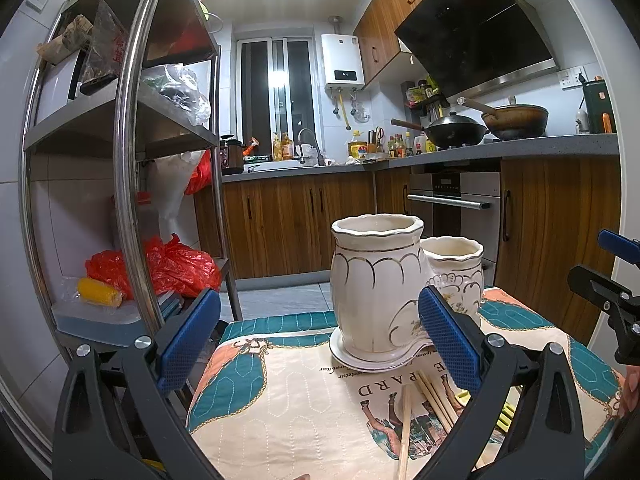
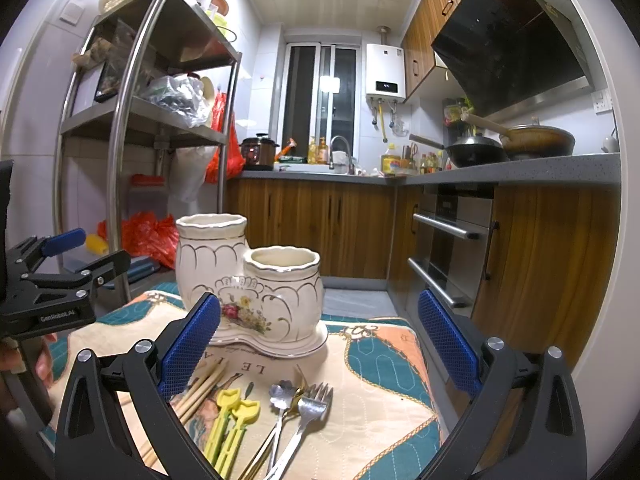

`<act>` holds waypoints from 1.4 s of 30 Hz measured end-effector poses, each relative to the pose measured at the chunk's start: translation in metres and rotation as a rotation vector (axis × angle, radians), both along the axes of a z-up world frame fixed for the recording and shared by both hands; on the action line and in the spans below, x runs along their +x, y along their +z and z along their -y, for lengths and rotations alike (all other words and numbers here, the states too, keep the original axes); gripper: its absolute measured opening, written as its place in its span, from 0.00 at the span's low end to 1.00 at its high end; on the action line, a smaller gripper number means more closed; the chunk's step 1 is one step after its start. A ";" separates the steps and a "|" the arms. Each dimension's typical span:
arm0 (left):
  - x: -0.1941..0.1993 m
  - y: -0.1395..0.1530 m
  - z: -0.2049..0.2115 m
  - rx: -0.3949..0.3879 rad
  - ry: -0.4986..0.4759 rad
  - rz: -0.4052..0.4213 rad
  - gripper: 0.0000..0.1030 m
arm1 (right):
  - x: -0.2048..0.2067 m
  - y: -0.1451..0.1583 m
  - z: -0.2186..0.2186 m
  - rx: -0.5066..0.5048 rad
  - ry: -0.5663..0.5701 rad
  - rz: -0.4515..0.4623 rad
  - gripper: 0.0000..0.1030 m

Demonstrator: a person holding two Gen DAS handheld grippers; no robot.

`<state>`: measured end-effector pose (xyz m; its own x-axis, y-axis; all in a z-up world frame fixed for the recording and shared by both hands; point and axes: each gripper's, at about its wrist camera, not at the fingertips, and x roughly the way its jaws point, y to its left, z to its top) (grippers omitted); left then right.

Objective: Organize utensils

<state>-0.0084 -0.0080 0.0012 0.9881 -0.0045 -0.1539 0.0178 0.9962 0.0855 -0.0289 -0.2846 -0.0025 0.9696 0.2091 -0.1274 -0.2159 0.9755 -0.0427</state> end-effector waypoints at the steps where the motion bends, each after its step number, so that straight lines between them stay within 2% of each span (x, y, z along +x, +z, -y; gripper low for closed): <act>1: 0.000 0.000 0.000 0.000 0.000 0.000 0.95 | 0.000 0.000 0.000 0.000 0.000 -0.001 0.95; 42: 0.001 0.000 0.000 -0.004 0.001 -0.004 0.95 | 0.001 0.000 0.000 -0.003 0.000 -0.004 0.95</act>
